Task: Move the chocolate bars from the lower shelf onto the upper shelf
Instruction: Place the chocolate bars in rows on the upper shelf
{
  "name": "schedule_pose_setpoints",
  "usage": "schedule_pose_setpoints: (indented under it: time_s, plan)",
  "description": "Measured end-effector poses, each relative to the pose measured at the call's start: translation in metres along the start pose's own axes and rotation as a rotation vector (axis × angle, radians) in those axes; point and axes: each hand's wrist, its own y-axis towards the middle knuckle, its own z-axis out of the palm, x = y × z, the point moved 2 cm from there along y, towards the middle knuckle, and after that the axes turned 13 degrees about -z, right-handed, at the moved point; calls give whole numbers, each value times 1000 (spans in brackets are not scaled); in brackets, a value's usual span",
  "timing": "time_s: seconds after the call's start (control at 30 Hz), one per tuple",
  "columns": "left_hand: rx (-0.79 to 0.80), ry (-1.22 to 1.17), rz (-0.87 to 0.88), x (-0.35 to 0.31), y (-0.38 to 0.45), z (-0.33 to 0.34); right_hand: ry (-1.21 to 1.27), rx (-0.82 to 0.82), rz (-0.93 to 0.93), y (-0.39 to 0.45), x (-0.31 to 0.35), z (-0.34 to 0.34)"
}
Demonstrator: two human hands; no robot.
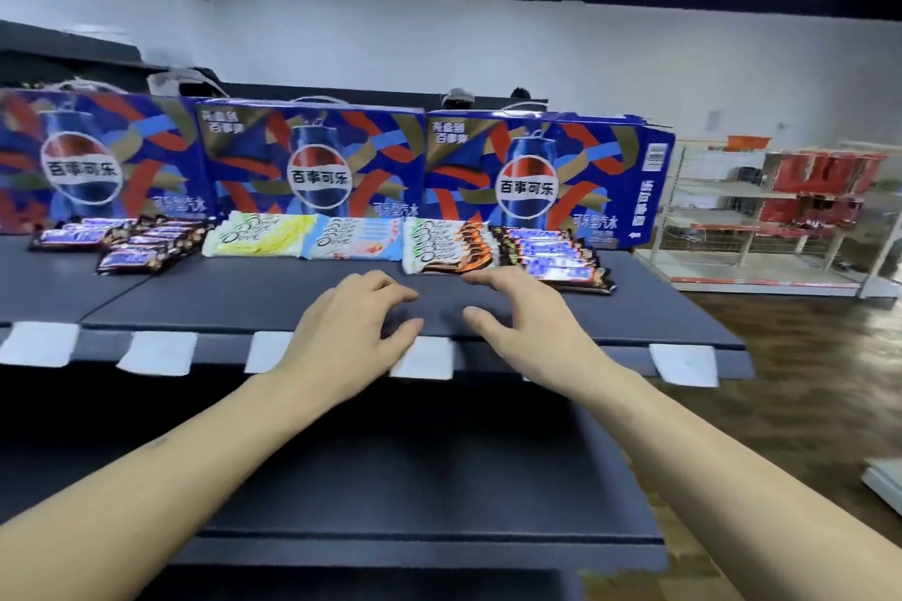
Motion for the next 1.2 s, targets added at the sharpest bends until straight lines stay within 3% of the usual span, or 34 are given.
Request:
schedule_pose_setpoints:
  time_s: [0.13, 0.43, 0.6, 0.93, 1.2]
  plan:
    - [-37, 8, -71, 84, -28, -34, 68, -63, -20, 29, 60, 53]
    - [-94, 136, -251, 260, -109, -114, 297, -1, -69, 89, 205, 196]
    - [-78, 225, -354, 335, -153, -144, 391, 172, -108, 106, 260, 275]
    - [61, 297, -547, 439, -206, -116, 408, 529, -152, 126, 297, 427]
    - [88, 339, -650, 516, -202, -90, 437, 587, -153, 166, 302, 532]
